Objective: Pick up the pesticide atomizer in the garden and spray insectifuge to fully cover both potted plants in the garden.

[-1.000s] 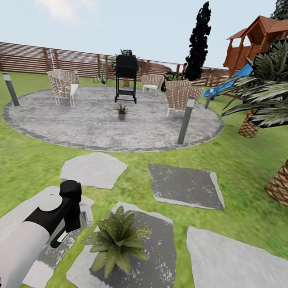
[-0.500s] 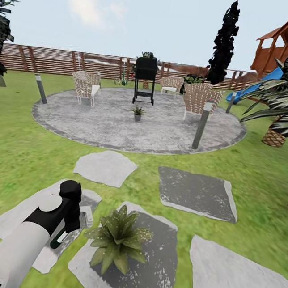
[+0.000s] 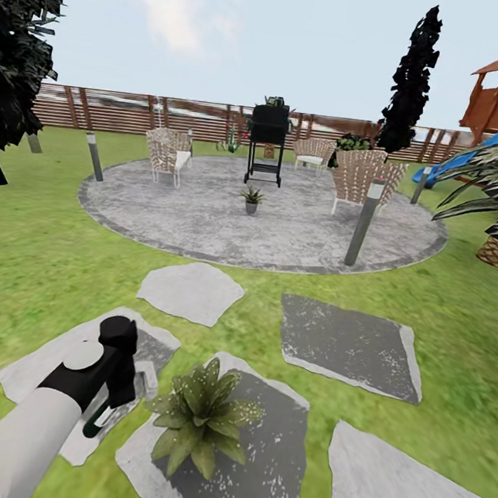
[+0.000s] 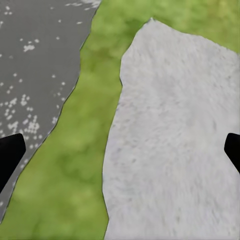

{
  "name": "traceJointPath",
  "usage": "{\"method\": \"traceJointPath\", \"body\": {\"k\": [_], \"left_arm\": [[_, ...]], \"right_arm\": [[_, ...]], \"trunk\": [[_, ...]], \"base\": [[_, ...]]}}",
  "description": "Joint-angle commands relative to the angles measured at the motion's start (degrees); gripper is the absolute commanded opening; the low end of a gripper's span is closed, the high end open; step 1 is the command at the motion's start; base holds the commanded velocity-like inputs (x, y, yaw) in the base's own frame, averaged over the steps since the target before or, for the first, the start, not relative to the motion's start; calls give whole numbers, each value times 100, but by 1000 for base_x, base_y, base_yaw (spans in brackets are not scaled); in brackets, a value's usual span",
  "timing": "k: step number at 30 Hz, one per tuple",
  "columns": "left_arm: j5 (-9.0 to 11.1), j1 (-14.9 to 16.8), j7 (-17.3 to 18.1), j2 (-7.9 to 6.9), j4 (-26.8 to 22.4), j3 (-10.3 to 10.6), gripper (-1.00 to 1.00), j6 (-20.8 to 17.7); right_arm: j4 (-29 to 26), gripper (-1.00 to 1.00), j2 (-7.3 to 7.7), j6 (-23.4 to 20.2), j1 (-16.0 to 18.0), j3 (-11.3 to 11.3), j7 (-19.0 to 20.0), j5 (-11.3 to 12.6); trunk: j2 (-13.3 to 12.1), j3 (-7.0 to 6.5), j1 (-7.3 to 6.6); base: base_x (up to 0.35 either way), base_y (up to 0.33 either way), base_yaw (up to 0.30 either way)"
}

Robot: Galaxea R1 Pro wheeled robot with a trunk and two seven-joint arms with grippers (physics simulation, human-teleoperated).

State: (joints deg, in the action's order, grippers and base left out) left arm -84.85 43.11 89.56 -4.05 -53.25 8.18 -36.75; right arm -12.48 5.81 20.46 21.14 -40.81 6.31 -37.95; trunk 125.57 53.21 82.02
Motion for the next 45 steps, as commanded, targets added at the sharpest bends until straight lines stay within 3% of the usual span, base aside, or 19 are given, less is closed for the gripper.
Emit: {"method": "traceJointPath", "body": {"k": [1,3,6,8,12,18,31,35,40,45], "left_arm": [[-6,-5,44,-11,10,13,-100,-61],[85,-11,44,-22,208,-29,-100,-63],[352,-13,44,18,648,-482,-100,-59],[665,-13,-605,32,1138,-707,-100,-33],[965,-13,-1056,35,1549,-746,-100,-2],[997,-13,-1591,35,2154,-746,-100,18],[1004,-20,-1635,130,2210,-740,-100,14],[980,-175,-1640,198,2395,-713,-100,43],[1006,-229,-1765,137,2522,-711,-100,49],[1006,-228,-2290,121,2570,-738,-100,28]], "right_arm": [[0,100,-1,20,4,-50,46,-11],[0,100,-1,20,4,-50,46,-11],[0,100,-1,20,4,-50,46,-12],[0,100,-1,20,4,-50,46,-17],[0,100,7,21,4,-50,46,-19],[-8,100,15,21,4,-50,46,-18],[-9,100,8,21,4,-55,39,-2],[-9,100,8,22,4,-51,37,-2],[-9,100,8,22,4,-50,37,-8],[-1,100,8,20,4,-50,37,-11]], "trunk": [[2,5,-1],[2,5,-1],[2,5,-1],[2,5,-1],[2,5,-1],[2,5,-1],[2,5,-1],[2,5,-1],[2,5,-1],[2,5,-1]], "base": [[1,-2,1],[0,0,0],[0,0,0],[0,0,0],[0,0,0],[0,0,0],[102,63,-31],[2,2,-160],[0,0,-9],[26,38,0]]}}
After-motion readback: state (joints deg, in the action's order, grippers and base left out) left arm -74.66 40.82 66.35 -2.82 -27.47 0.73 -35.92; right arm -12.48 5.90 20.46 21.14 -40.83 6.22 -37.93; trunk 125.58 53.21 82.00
